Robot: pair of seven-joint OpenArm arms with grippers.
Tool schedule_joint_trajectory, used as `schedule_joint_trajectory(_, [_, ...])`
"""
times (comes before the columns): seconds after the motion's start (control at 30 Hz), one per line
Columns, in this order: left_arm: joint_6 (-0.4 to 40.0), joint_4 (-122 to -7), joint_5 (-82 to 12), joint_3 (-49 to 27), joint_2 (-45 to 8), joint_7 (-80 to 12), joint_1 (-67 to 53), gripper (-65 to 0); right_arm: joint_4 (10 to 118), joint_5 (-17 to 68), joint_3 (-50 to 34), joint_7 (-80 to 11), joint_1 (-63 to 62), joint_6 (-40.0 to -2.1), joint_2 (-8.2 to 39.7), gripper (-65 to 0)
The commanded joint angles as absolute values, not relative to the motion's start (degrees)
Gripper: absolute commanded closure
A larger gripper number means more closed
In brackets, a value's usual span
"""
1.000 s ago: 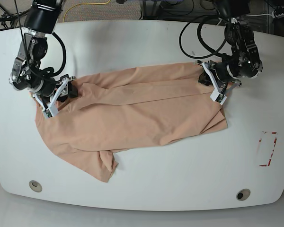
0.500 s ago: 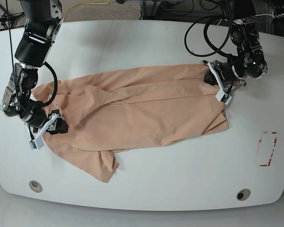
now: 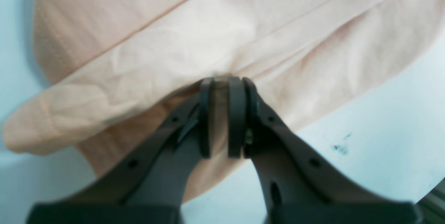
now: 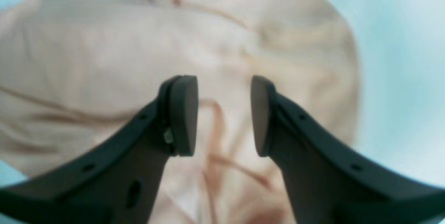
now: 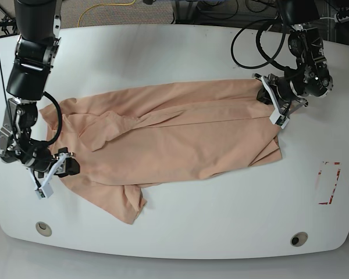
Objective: Fold the T-shirt properly
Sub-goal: 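Pull the held edge taut between both grippers, straightening the shirt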
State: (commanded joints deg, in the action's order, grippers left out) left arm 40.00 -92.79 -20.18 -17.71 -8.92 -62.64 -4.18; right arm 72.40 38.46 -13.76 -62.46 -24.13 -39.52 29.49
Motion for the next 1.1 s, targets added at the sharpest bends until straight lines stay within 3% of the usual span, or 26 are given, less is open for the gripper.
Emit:
schedule_joint_trajectory(0.2, [40.0,-92.9,-20.2,-17.7,-9.0,-62.6,-4.4,-4.7,86.3,43.1,-19.4,-66.4,-11.6,-39.3,26.6,-23.3])
schedule_joint_trajectory(0.4, [40.0,-92.8,-20.2,-17.7,-9.0,-62.6,-4.4,-4.7,89.6,41.4,-20.0,-65.1,-5.2,-39.3,23.1,-23.1])
schedule_joint_trajectory(0.73, [40.0,-92.7,-20.1,-17.7,-10.1,-62.6,-4.4,-4.7,85.5,22.5,-19.6,-55.6,-4.5,-40.0,18.3,-23.1])
schedule_joint_trajectory(1.1, [40.0,-87.5,-20.2,-17.7,-12.4,-62.4,-4.1,-4.9,79.8,12.3,-24.9,-52.5,-5.5,-40.0,21.1,-23.1])
